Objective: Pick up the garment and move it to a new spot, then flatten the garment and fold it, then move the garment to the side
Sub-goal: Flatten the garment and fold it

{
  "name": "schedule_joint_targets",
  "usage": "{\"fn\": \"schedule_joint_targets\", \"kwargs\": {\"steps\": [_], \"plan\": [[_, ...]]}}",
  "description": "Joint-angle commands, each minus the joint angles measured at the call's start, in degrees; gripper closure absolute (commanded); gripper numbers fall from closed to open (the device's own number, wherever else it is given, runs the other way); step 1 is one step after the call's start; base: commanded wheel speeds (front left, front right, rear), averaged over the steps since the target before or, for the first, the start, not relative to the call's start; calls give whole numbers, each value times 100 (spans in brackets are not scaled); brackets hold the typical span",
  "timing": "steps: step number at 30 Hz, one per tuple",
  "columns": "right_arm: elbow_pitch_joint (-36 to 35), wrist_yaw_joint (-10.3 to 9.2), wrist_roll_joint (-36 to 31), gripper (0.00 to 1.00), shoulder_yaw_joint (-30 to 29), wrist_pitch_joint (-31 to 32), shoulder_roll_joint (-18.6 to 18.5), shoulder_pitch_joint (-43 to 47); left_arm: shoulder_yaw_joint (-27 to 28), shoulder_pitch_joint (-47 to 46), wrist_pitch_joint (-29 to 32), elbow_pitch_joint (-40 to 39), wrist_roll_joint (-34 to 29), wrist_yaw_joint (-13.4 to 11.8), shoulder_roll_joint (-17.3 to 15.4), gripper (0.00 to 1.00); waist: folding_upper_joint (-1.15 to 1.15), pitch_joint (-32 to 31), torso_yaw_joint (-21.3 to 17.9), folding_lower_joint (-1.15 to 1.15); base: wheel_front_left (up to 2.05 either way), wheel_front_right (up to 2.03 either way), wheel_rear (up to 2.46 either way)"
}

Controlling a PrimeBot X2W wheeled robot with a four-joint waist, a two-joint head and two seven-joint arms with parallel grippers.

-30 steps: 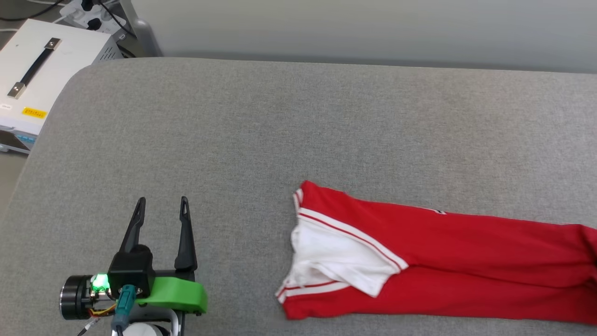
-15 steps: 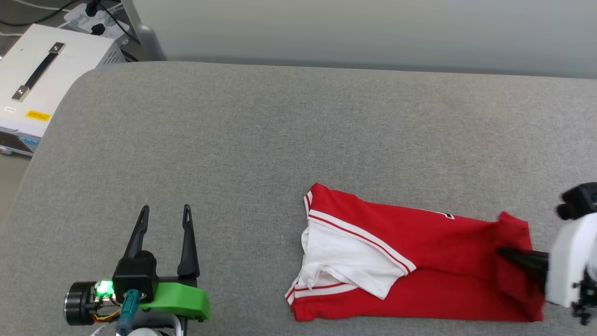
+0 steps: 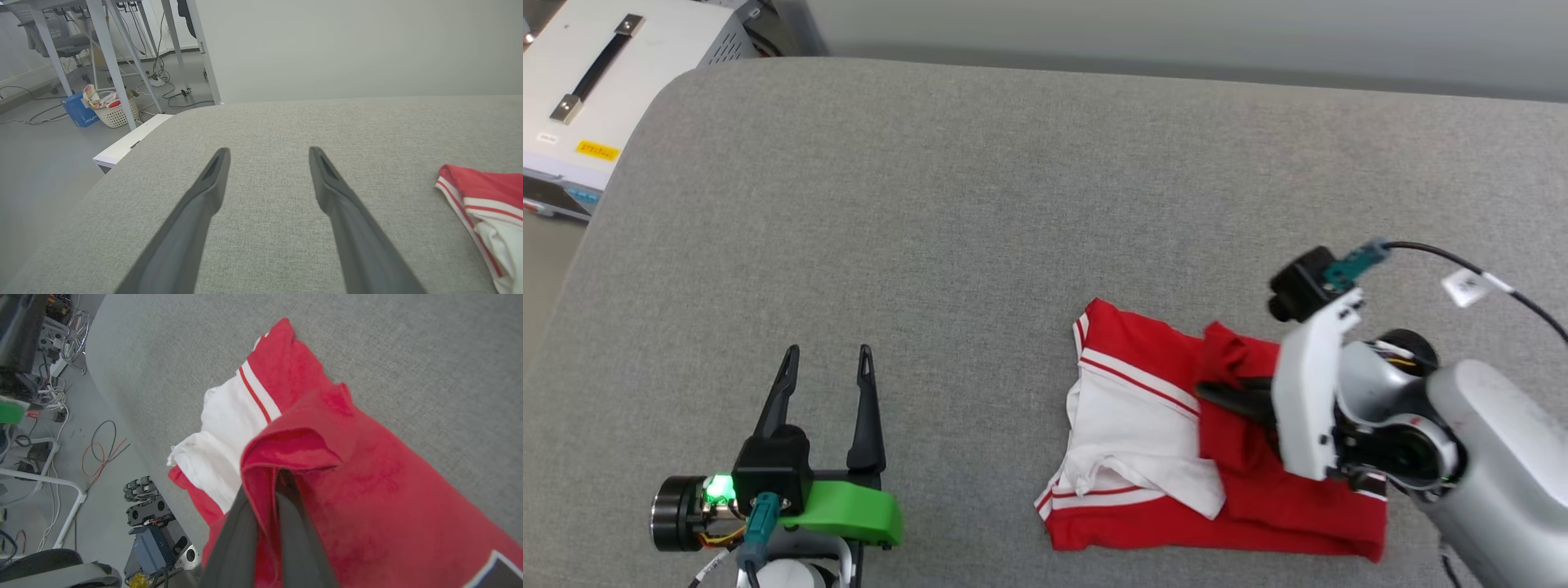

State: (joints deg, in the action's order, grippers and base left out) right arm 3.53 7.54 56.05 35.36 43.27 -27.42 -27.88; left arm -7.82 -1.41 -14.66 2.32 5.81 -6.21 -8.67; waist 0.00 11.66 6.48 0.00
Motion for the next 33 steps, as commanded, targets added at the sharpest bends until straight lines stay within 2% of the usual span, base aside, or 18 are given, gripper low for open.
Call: {"fn": "schedule_joint_targets", "kwargs": {"steps": [1,8,14,17,18,19,20,26,30,33], "plan": [[110,-5,-65,100,136,-39,126,-196,32,-139,-34,19,-53,42,64,0,0,80,50,0,0,0,0],[994,-5,-269,100,716,-445,628,-684,95,-271,-34,59,-142,134,193,0,0,258,121,0,0,0,0],[1938,-5,-488,100,1066,-845,726,-691,114,-342,-34,99,-212,188,275,0,0,355,159,0,0,0,0],[2082,-5,-452,100,1178,-1087,712,-694,152,-323,-34,122,-234,199,295,0,0,323,130,0,0,0,0],[2069,-5,-413,65,1169,-1232,700,-700,171,-301,-34,135,-241,202,299,0,0,284,108,0,0,0,0],[2027,-5,-386,46,1173,-1339,679,-707,187,-282,-34,144,-246,204,301,0,0,248,86,0,0,0,0],[1923,-5,-373,0,1195,-1482,625,-721,204,-258,-34,154,-255,209,303,0,0,196,56,0,0,0,0],[1049,-5,-566,0,1059,-2646,54,-703,267,-145,-34,182,-300,252,285,0,0,-101,-133,0,0,0,0],[776,-5,-997,0,474,-3668,-196,-508,320,-81,-34,210,-321,267,254,0,0,-286,-297,0,0,0,0],[767,-5,-1644,0,-69,-4411,-233,-273,351,-31,-34,215,-327,284,236,0,0,-411,-418,0,0,0,0]]}}
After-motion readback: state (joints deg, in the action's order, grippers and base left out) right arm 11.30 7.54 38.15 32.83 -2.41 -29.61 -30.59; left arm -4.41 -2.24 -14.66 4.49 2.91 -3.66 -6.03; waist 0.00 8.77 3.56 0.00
